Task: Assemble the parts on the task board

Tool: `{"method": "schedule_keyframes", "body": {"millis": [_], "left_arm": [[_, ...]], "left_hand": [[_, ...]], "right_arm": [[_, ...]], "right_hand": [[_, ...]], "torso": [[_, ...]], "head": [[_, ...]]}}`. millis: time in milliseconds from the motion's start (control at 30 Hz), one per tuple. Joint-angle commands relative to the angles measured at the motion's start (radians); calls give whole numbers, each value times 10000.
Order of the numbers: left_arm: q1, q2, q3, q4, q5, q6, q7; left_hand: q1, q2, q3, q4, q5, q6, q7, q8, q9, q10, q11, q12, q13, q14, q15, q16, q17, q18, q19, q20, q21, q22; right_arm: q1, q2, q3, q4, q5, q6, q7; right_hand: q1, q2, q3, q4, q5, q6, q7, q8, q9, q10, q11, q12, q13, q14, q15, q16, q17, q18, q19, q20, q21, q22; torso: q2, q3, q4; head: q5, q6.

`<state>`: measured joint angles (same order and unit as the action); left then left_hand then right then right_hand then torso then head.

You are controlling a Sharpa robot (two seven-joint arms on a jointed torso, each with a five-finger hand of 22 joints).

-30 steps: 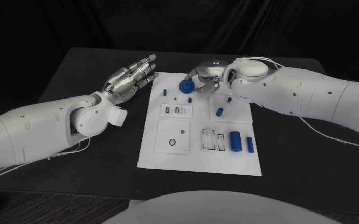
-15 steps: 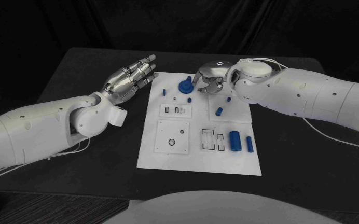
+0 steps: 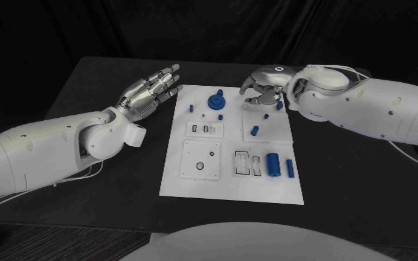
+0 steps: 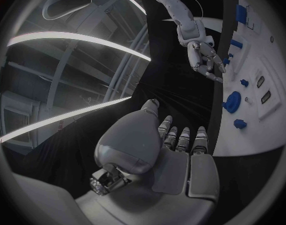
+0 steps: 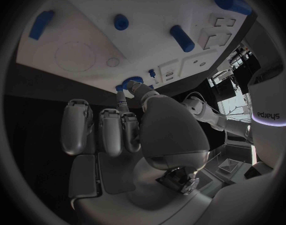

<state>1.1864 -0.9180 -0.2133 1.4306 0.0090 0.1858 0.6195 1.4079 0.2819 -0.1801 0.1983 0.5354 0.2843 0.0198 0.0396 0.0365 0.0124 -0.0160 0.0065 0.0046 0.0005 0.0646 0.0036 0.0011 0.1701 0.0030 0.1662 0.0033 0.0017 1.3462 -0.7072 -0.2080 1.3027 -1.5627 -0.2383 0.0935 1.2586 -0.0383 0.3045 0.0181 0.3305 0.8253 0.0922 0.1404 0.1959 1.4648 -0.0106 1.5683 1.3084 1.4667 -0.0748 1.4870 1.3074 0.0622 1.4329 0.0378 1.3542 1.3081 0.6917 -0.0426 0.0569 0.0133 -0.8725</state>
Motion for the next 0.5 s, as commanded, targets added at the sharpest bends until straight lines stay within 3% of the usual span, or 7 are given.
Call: {"method": "schedule_keyframes", "body": {"millis": [33, 233, 433, 500], "left_arm": [[-11, -10, 7, 33, 28, 48, 97], [-11, -39, 6, 71, 28, 36, 95], [-18, -19, 5, 49, 28, 52, 109], [-24, -2, 5, 40, 28, 62, 118]], "left_hand": [[81, -5, 14, -71, 63, 14, 93, 61, 10, 52, 71, -5, 14, -5, 80, -36, -11, 38, -30, 78, -33, -17], [69, -5, 21, -84, 68, 31, 102, 66, 12, 72, 84, 1, 20, -5, 89, -36, -11, 34, -30, 83, -33, -17], [65, -8, 23, -90, 70, 25, 105, 66, 11, 81, 89, 4, 22, -5, 92, -36, -11, 32, -30, 84, -33, -17], [65, -8, 23, -90, 70, 25, 105, 66, 11, 81, 89, 4, 22, -5, 92, -36, -11, 32, -30, 84, -33, -17]], "right_arm": [[191, -634, 8, 647, -20, -662, -468], [360, -1994, 5, 1615, 298, -1140, -572], [346, -2708, 1, 1941, 430, -1174, -710], [271, -2820, 1, 1891, 449, -1207, -725]], "right_hand": [[-154, -33, -157, 178, -586, -224, -28, -135, -63, 1060, 39, 25, 2624, 746, 37, -97, 1244, 41, 26, 29, -38, 857], [-314, -143, -481, 479, -1129, -552, -126, -380, -237, 1060, -50, 25, 2624, 717, -37, -226, 1052, 0, 153, -35, 89, 993], [-299, -143, -594, 597, -1228, -667, -153, -476, -326, 1060, -74, 25, 2624, 668, -58, -431, 745, -30, 227, -56, 177, 1078], [-304, -145, -614, 620, -1249, -675, -159, -485, -338, 1060, -79, 25, 2624, 669, -62, -431, 745, -37, 242, -59, 199, 1098]], "torso": [[-9, 4, 7], [-15, -1, 12], [-11, -29, 9], [7, -20, 28]], "head": [[-40, -2], [5, -2], [-46, -2], [-75, -2]]}}
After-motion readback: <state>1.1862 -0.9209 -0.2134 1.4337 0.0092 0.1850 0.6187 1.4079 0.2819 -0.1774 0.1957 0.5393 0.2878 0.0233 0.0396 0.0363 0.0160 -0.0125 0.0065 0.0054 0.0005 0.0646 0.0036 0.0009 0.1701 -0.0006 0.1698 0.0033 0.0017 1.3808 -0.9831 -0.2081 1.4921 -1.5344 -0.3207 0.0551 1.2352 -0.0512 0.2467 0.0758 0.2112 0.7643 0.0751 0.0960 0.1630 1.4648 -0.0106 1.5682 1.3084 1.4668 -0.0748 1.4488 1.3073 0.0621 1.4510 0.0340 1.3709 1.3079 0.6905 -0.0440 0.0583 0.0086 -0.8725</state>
